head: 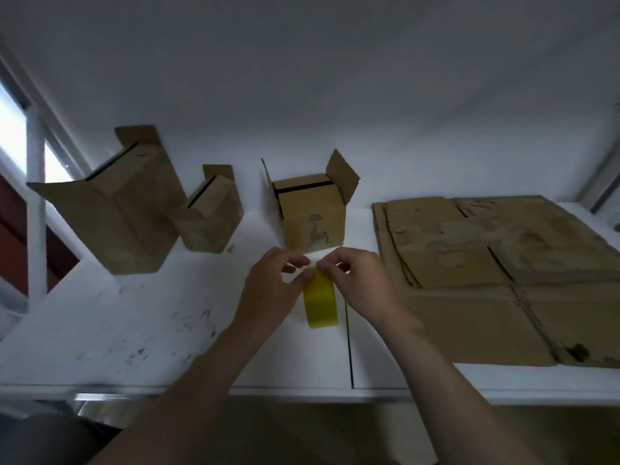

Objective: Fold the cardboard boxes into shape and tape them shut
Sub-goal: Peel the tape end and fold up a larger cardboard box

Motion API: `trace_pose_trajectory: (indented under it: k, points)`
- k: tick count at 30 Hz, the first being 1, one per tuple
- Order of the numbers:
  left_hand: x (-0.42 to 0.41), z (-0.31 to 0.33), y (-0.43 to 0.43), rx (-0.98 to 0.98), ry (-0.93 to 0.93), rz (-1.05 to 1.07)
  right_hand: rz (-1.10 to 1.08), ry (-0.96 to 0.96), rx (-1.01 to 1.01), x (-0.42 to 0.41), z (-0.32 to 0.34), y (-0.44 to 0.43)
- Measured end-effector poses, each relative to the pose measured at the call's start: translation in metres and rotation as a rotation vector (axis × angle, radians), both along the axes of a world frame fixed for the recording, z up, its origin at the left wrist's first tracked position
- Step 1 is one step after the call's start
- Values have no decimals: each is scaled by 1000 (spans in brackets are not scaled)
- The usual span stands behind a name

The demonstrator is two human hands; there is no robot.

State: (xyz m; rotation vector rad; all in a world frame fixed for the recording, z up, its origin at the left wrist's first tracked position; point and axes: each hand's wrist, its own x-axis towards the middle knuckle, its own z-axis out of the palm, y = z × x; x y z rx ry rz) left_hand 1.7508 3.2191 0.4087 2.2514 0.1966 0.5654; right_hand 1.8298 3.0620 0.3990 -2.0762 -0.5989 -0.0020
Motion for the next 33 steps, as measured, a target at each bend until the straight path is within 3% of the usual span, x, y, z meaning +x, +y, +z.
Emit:
trace_pose_trajectory:
  k: [7,13,17,23,33]
  points:
    - [9,-4,-1,100,-20,-39,44,2,23,-2,2,-2]
    - [10,-3,-5,-236,-55,88,11,26,85,-2,4,-1]
    - [9,-5,-6,-109,-105,73,-12,36,84,-1,4,-2]
    - [7,-3,-9,-95,-85,3,-23,6,80,-1,3,-5]
    - [15,1,-18,99,-89,-29,50,-56,94,1,6,-15]
